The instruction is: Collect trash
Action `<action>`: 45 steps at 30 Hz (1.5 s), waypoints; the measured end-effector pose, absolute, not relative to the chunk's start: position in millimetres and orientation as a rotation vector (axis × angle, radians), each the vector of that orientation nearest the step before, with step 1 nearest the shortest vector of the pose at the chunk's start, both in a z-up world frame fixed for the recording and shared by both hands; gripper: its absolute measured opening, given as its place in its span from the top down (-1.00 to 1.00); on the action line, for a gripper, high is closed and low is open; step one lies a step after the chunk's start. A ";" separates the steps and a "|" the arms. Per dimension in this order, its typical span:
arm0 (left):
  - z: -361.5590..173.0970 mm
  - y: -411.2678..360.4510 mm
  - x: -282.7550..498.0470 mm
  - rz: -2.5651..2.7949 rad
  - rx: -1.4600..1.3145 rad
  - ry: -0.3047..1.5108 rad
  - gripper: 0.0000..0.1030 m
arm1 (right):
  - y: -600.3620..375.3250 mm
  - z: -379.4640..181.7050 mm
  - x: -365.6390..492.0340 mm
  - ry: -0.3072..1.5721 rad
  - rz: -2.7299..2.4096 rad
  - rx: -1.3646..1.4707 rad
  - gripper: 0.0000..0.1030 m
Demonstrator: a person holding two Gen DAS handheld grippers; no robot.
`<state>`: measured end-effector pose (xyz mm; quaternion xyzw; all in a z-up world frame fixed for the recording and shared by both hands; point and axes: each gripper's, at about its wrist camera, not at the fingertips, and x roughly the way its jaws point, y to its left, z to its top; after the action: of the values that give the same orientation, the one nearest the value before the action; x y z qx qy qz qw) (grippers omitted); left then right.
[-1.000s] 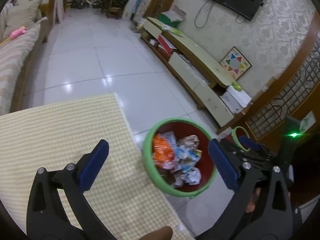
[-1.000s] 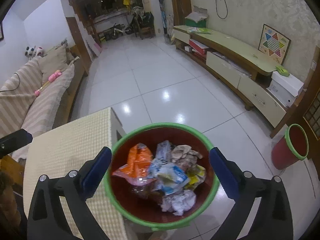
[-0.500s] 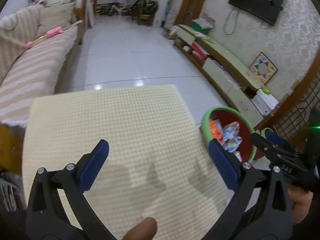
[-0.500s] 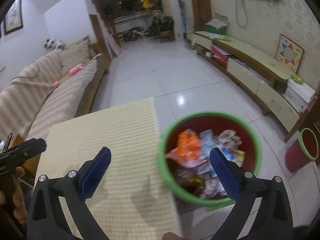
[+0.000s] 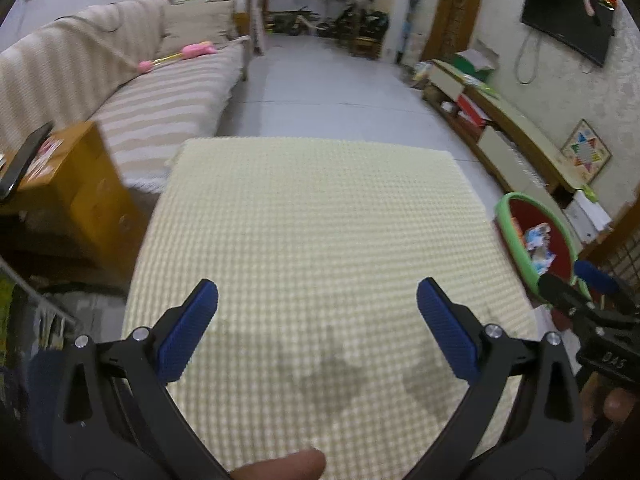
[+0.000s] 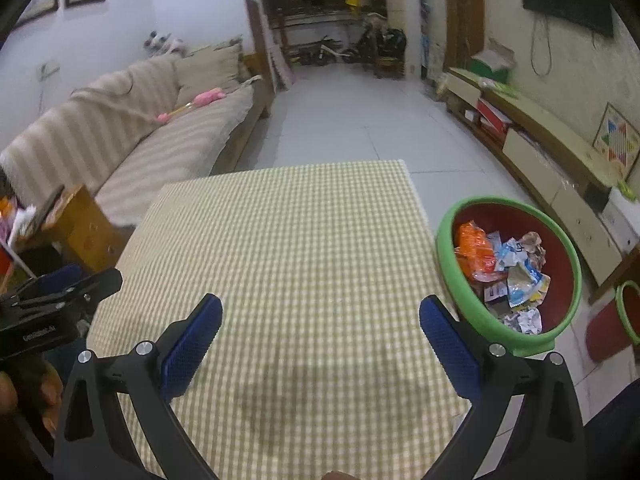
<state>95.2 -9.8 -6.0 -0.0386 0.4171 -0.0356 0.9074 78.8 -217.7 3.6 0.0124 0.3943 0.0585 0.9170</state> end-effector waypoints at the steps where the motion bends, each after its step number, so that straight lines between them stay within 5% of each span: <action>1: -9.2 -5.9 89.9 -0.064 -0.082 0.856 -0.89 | -214.5 2.7 77.4 0.809 0.116 0.014 -0.86; 19: -29.5 20.3 66.0 0.017 -0.066 0.736 -0.89 | -205.1 -6.6 56.7 0.643 0.053 -0.037 -0.86; 45: -37.8 14.1 64.8 0.003 -0.026 0.751 -0.89 | -214.4 -14.8 58.6 0.669 0.029 -0.008 -0.86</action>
<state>64.8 14.1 -37.8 -0.0129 0.3669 0.0016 0.9302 58.6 -214.4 -14.8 -0.0037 0.3282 0.0144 0.9445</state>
